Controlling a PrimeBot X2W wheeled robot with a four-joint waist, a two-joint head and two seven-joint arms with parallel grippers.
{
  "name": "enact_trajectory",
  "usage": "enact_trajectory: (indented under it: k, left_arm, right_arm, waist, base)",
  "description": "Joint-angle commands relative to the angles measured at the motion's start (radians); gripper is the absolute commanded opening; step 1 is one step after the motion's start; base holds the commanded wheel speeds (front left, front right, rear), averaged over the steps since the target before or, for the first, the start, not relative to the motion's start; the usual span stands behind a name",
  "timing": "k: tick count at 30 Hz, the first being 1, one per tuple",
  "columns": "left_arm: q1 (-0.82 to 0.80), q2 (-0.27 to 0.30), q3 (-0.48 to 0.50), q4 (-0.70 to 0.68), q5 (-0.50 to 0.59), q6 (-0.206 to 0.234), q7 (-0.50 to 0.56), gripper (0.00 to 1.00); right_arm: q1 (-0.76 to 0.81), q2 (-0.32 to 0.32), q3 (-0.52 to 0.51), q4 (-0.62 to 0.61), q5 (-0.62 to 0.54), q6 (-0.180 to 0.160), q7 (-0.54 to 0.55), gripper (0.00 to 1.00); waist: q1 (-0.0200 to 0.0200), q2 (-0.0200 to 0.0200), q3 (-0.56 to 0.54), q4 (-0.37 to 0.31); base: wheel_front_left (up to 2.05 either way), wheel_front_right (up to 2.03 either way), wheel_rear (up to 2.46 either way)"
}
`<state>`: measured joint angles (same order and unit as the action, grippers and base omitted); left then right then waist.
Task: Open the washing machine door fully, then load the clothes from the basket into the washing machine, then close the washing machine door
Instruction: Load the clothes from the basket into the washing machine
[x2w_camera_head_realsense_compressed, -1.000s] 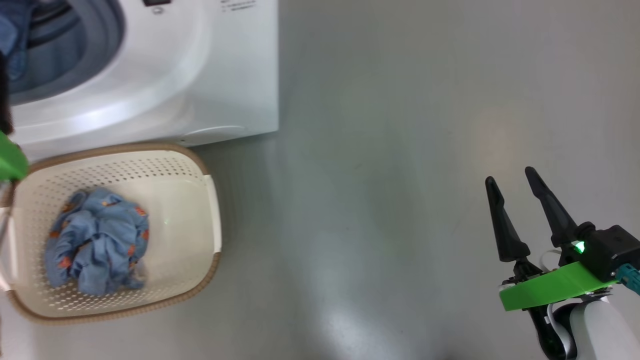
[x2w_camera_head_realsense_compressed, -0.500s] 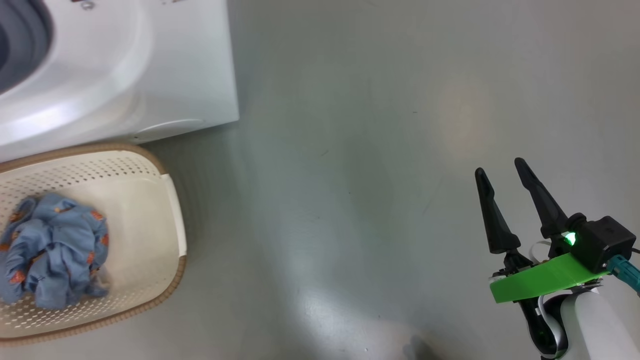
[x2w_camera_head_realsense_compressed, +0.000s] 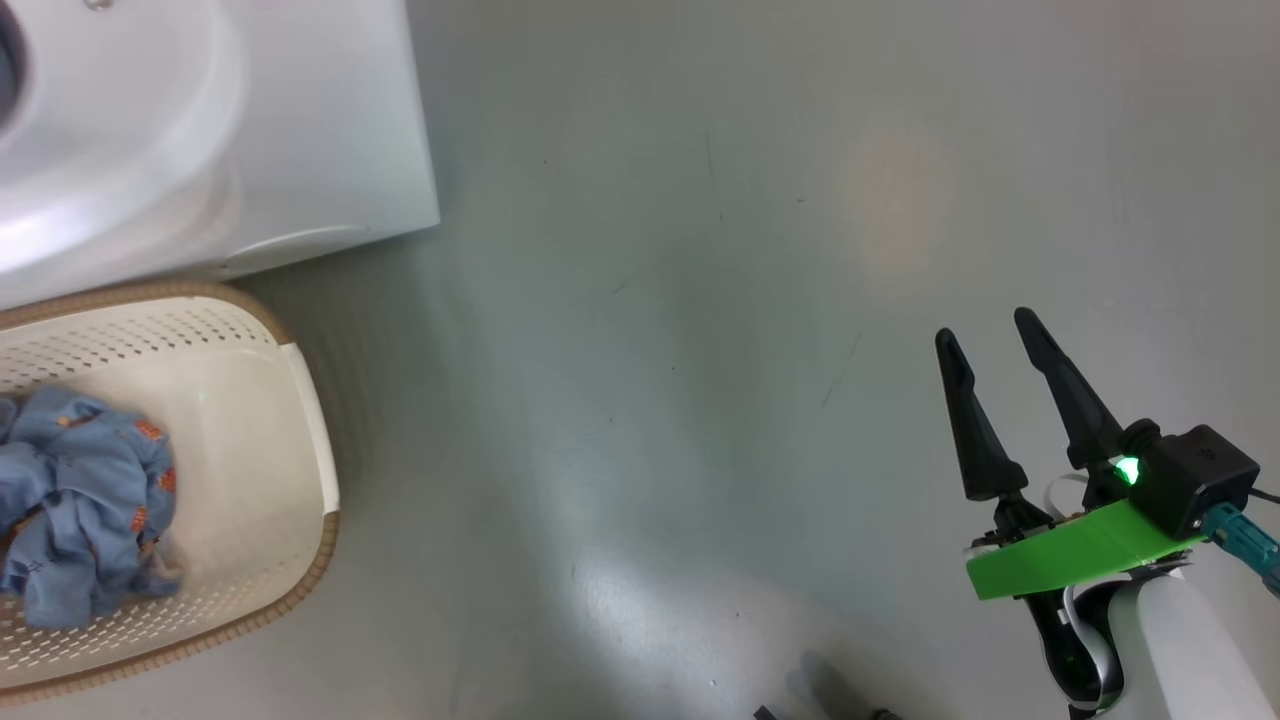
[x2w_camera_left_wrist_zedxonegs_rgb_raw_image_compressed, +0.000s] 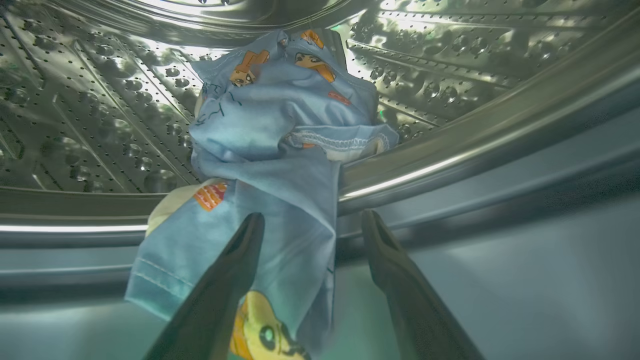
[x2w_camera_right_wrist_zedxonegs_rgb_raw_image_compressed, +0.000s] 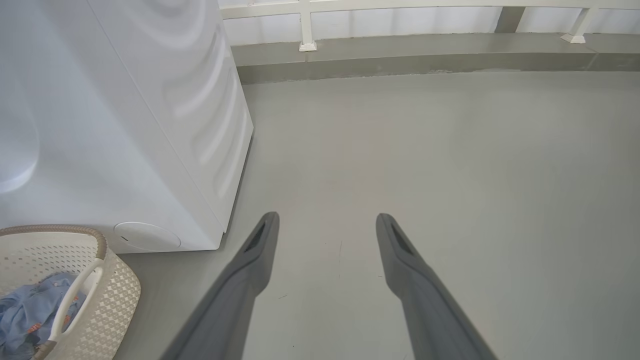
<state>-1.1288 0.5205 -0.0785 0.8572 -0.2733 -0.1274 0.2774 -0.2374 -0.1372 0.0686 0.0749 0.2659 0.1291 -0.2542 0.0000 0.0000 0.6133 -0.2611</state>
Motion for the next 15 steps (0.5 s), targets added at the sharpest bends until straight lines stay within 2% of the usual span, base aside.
enact_trajectory:
  k: [1,4,9,14,15]
  left_arm:
    - [-0.030,0.067,0.011,-0.007,0.012,0.008,0.005,1.00]
    - [-0.052,0.075,-0.012,0.021,0.035,0.015,0.014,1.00]
    - [-0.080,0.092,-0.027,0.074,0.060,0.058,0.017,1.00]
    - [-0.103,0.095,-0.032,0.112,0.057,0.061,-0.008,1.00]
    - [-0.107,0.095,-0.034,0.119,0.056,0.058,-0.011,0.14]
  right_arm:
    - [0.001,-0.008,0.022,-0.025,0.016,0.002,-0.008,1.00]
    - [-0.005,-0.006,0.022,-0.026,0.017,0.002,-0.008,1.00]
    - [-0.016,-0.003,0.024,-0.025,0.018,0.002,-0.008,1.00]
    - [-0.022,0.000,0.021,-0.023,0.018,0.002,-0.008,1.00]
    - [-0.022,0.001,0.020,-0.023,0.017,0.002,-0.008,1.00]
  waist:
    - [0.0000,0.0000,0.009,-0.006]
    - [0.0000,0.0000,0.020,-0.010]
    - [0.0000,0.0000,0.032,-0.017]
    - [0.0000,0.0000,0.038,-0.020]
    - [0.0000,0.0000,0.039,-0.020]
  base:
    - [0.00,0.00,0.00]
    - [0.00,0.00,0.00]
    - [0.00,0.00,0.00]
    - [0.00,0.00,0.00]
    - [0.00,0.00,0.00]
